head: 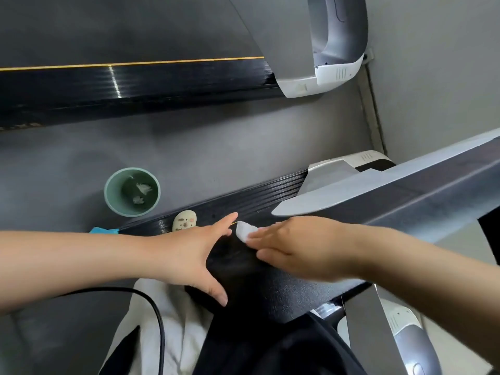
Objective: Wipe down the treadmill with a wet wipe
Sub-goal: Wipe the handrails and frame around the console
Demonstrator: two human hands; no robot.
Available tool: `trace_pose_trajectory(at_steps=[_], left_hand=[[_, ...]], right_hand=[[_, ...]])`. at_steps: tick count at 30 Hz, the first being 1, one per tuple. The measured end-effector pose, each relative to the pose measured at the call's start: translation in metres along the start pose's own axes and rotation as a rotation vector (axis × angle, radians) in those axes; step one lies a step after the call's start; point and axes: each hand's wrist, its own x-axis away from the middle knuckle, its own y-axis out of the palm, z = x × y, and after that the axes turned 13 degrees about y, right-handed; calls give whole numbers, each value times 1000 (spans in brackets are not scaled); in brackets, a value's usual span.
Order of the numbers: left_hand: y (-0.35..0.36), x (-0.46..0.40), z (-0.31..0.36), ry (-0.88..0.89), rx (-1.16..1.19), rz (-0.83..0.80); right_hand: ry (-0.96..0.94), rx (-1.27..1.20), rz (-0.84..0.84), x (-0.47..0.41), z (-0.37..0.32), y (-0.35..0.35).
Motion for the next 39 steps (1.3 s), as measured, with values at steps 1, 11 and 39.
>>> trace_pose_trajectory(at_steps=[1, 11, 39], left_hand=[[0, 0, 0, 3, 4, -6], [2, -1, 1, 20, 17, 22], [10, 22, -57, -78, -148, -61]], right_hand=[[12, -3, -1, 9, 7, -6], [-108, 13, -35, 5, -18, 0], [-335, 90, -414, -31, -36, -11]])
